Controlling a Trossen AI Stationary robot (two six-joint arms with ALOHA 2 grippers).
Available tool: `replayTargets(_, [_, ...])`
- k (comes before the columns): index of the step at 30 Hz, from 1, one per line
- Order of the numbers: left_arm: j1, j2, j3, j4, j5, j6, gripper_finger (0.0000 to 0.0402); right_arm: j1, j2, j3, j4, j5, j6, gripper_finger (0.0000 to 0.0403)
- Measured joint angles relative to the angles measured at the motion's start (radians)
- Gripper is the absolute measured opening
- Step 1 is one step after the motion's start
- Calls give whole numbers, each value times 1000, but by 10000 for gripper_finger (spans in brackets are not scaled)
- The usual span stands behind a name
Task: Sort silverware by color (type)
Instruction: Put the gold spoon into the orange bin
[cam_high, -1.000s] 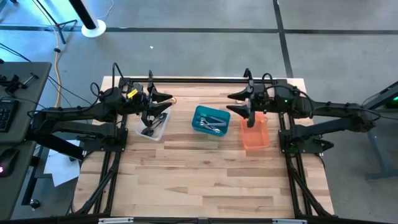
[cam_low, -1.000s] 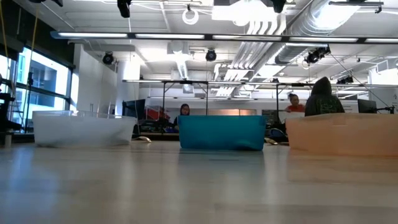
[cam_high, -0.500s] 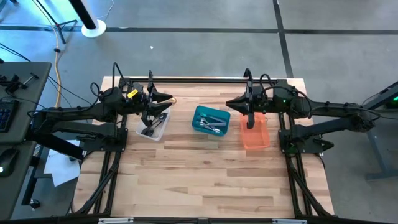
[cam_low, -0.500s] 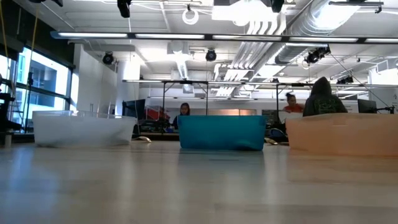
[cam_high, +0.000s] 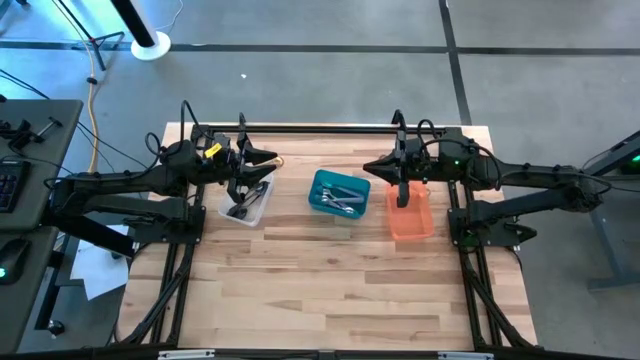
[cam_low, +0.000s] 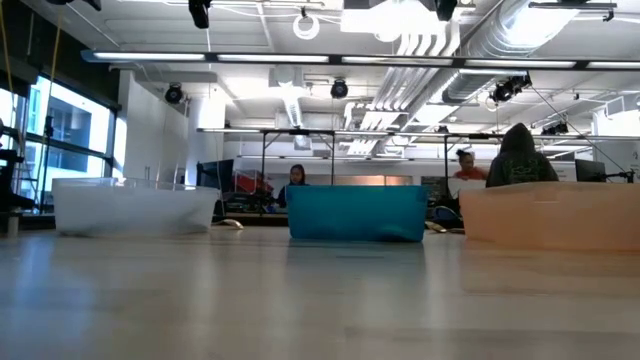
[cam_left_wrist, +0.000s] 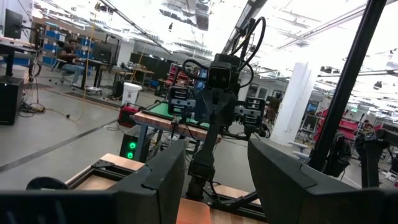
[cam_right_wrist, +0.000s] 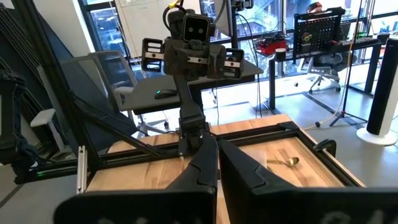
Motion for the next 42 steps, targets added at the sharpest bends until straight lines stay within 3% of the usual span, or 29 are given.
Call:
replayTargets(15, [0,0,0,0,-24,8,165,0,0,0,0,-26,0,0])
replayTargets(20, [4,9,11,-39,-197,-121,165,-2,0,0,0,-26,0,0])
replayTargets(23, [35,28,70,-237,-263,-113,165,-8,0,0,0,-26,0,0])
replayTargets(28, [151,123,212,-597,-330,-130,165,-8,0,0,-4,-26,4,0])
replayTargets(34, [371,260,332,-878,-336,-74,165,-8,0,0,-24,-26,16,0])
replayTargets(42, [621,480,401,-1026,-257,10,165,-8,0,0,-74,-26,38,0])
